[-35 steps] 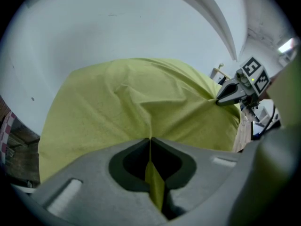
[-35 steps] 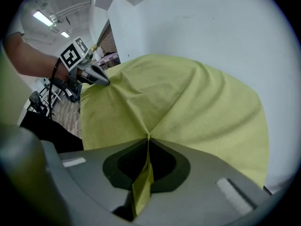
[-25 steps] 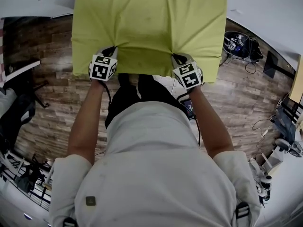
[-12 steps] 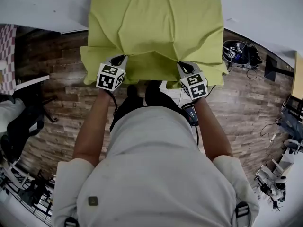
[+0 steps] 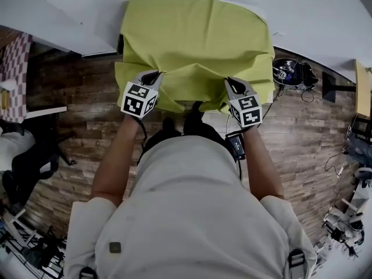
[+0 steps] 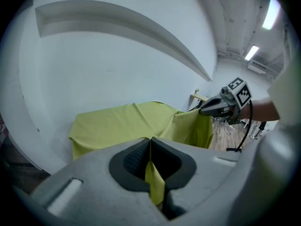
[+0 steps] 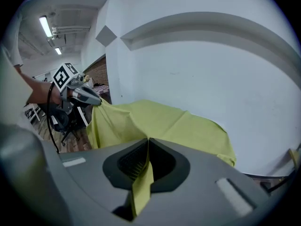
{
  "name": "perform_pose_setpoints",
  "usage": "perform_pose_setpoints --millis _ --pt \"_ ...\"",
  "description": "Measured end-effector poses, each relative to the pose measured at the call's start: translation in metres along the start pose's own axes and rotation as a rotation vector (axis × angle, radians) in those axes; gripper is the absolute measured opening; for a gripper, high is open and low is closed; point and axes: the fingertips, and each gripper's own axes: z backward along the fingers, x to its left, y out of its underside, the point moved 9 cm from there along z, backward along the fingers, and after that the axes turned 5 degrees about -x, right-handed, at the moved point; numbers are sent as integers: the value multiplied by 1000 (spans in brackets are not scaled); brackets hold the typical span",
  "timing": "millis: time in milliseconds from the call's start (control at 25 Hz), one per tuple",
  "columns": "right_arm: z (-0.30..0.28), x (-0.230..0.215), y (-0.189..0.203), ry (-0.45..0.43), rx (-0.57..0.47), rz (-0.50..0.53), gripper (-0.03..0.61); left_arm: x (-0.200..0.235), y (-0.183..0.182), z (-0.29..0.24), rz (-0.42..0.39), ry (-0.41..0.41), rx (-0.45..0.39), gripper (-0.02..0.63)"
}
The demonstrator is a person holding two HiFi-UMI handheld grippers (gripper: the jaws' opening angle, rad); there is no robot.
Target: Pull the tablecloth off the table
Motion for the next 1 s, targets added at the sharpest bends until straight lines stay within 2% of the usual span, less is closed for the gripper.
perform_pose_setpoints --millis 320,560,800,1000 --pt "37 32 -16 84 -58 20 15 -10 3 53 -47 42 -70 2" --pt "64 49 -28 114 -105 41 15 -17 -3 83 -75 38 -114 2" --pt "94 47 -37 106 -166 67 15 -41 -22 105 -108 -12 -161 3" --pt "121 40 -36 60 -234 77 15 -76 -29 121 -113 -81 -211 3"
